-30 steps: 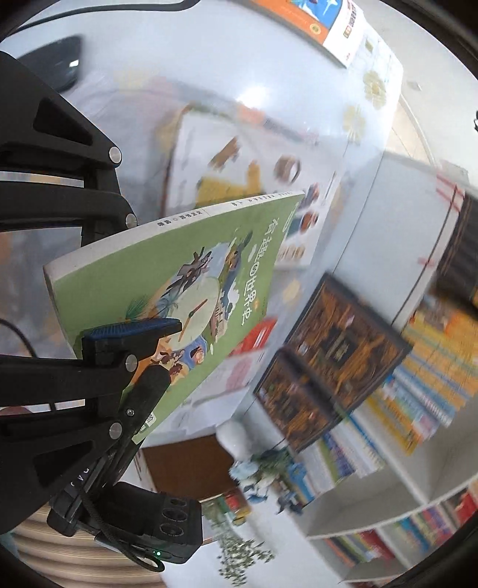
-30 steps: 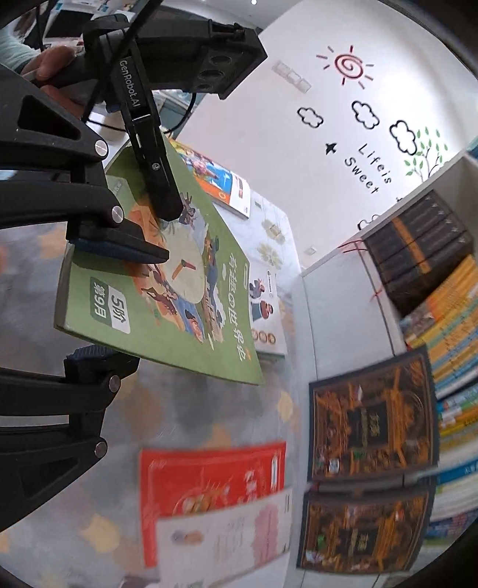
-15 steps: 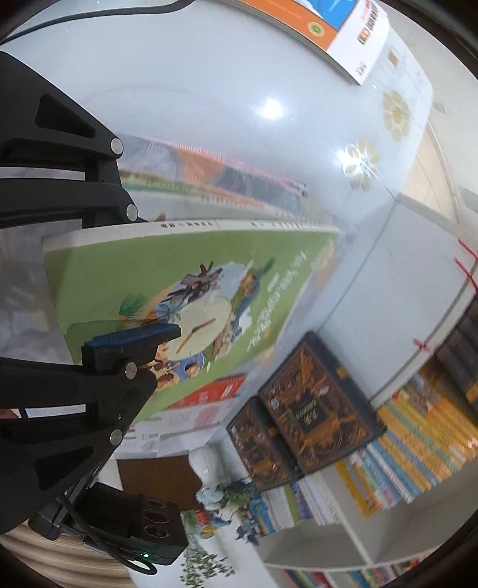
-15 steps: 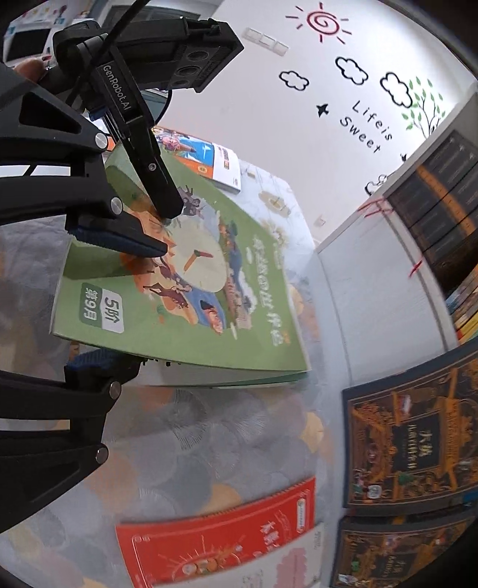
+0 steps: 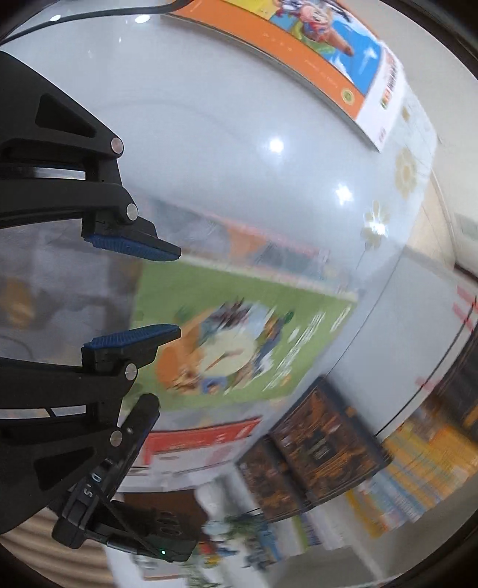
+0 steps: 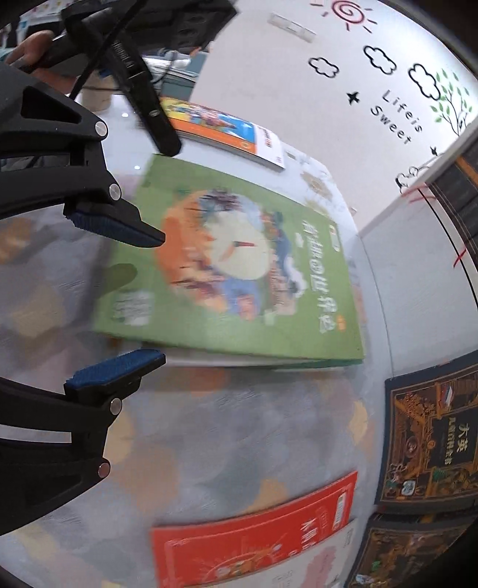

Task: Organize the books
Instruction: 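Open the left tool and move it over the white workbooks by the vase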

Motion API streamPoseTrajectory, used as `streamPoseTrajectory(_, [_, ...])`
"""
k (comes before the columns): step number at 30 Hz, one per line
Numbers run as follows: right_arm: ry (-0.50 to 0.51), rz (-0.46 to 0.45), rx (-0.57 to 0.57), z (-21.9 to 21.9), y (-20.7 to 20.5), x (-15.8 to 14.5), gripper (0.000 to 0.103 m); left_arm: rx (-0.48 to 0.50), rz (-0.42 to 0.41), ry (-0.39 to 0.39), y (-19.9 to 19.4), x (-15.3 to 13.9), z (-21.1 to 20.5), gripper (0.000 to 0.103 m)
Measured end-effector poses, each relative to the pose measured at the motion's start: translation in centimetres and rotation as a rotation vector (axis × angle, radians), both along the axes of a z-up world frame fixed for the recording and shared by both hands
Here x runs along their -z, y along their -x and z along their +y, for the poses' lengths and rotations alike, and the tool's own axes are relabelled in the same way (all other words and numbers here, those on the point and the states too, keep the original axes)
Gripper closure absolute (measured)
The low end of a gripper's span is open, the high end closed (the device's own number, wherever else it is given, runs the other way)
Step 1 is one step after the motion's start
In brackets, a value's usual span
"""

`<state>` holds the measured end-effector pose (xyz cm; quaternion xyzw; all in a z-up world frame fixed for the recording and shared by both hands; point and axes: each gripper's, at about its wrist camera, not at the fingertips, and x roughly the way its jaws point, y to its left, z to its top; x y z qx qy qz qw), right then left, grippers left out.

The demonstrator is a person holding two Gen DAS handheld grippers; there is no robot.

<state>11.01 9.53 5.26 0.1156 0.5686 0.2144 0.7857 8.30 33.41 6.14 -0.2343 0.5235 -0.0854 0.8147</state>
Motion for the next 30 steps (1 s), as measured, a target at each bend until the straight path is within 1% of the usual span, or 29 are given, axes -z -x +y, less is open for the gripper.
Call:
streamPoseTrajectory(3, [0.021,0.070,-0.024,-2.1,3.1,1.2,0.043,0.091,-0.004,-0.016,1.0,-0.6,-3.0,0.069])
streamPoseTrajectory(5, [0.044,0.092,-0.014,-4.3,6.0,2.0,0.043,0.146,0.000,-0.039,1.4,-0.9,-5.3,0.065])
streamPoseTrajectory(7, [0.073,0.103,-0.004,-6.5,8.3,2.5,0.043,0.199,0.001,-0.043,1.9,-1.0,-8.0,0.051])
streamPoseTrajectory(8, [0.094,0.114,0.008,-8.1,9.7,2.8,0.043,0.231,-0.001,-0.037,2.3,-1.2,-9.8,0.048])
streamPoseTrajectory(9, [0.104,0.124,0.019,-9.4,10.5,2.9,0.043,0.251,-0.003,-0.031,2.5,-1.3,-11.2,0.042])
streamPoseTrajectory(10, [0.111,0.136,0.034,-10.9,11.3,3.2,0.043,0.274,-0.003,-0.024,2.7,-1.4,-12.9,0.038])
streamPoseTrajectory(12, [0.113,0.148,0.071,-14.4,12.6,3.0,0.043,0.311,0.001,-0.020,2.9,-1.6,-15.7,0.038])
streamPoseTrajectory(14, [0.107,0.138,0.121,-18.5,13.3,2.2,0.043,0.356,-0.001,-0.022,3.0,-2.0,-19.4,0.038])
streamPoseTrajectory(15, [0.107,0.132,0.139,-19.9,13.4,1.9,0.043,0.381,-0.001,-0.022,3.0,-2.2,-21.4,0.038])
streamPoseTrajectory(19, [0.114,0.105,0.263,-27.6,12.9,0.4,0.043,0.474,-0.023,-0.026,2.7,-3.3,-28.9,0.038])
streamPoseTrajectory(21, [0.100,0.101,0.333,-31.9,12.8,0.0,0.043,0.519,-0.040,-0.030,2.3,-3.8,-32.7,0.038])
streamPoseTrajectory(24, [0.094,0.095,0.391,-36.4,11.9,-0.2,0.043,0.576,-0.063,-0.052,1.0,-4.0,-37.9,0.038])
streamPoseTrajectory(27, [0.092,0.059,0.430,-39.4,9.8,-1.0,0.043,0.596,-0.071,-0.081,-1.5,-3.8,-41.8,0.038])
streamPoseTrajectory(30, [0.092,-0.005,0.493,-42.0,6.4,-2.0,0.043,0.544,-0.060,-0.069,-4.4,-3.2,-43.7,0.038])
